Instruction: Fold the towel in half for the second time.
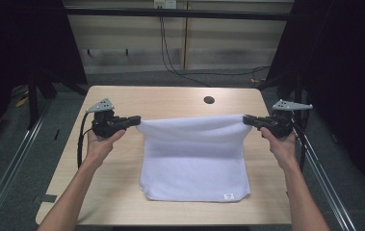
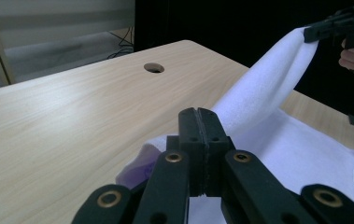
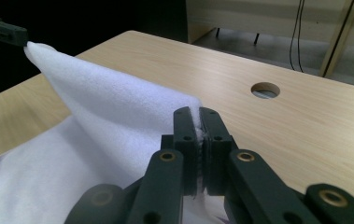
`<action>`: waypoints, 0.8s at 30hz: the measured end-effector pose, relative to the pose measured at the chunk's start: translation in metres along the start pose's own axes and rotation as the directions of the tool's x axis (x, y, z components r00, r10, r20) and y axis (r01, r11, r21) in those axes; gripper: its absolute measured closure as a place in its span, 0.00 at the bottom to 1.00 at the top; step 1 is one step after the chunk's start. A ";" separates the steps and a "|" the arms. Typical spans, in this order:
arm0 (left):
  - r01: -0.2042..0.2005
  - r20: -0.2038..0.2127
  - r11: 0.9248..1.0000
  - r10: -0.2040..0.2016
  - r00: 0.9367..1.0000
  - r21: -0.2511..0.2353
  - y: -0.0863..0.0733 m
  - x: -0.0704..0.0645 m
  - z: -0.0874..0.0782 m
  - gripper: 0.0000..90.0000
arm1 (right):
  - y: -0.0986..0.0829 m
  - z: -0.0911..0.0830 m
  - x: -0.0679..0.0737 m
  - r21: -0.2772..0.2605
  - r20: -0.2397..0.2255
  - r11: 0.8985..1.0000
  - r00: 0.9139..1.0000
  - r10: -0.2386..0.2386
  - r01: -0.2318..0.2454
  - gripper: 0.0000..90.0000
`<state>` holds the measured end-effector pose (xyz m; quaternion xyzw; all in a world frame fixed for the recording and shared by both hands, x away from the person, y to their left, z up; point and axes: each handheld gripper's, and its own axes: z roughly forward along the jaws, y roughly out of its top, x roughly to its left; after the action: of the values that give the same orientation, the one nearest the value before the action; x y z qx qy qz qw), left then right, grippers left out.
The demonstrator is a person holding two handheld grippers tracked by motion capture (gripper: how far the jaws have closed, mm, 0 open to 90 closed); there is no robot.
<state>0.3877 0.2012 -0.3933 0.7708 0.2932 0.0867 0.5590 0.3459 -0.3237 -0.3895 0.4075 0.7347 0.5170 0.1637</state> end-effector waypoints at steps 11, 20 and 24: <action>-0.019 0.063 1.000 0.020 0.998 -0.011 -0.012 -0.023 -0.014 1.00 | -0.018 -0.022 0.021 -0.004 -0.044 1.000 0.999 -0.030 0.030 0.96; -0.052 0.123 0.999 0.050 0.991 0.010 -0.028 -0.058 -0.033 1.00 | -0.045 -0.049 0.036 0.010 -0.075 0.999 0.997 -0.032 0.033 0.96; -0.029 0.140 0.999 0.026 0.990 0.022 -0.042 -0.062 -0.037 1.00 | -0.057 -0.058 0.046 0.046 -0.083 0.998 0.996 -0.038 0.041 0.96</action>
<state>0.3053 0.2054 -0.4066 0.7856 0.2437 0.0369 0.5676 0.2551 -0.3327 -0.4080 0.3751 0.7610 0.5122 0.1337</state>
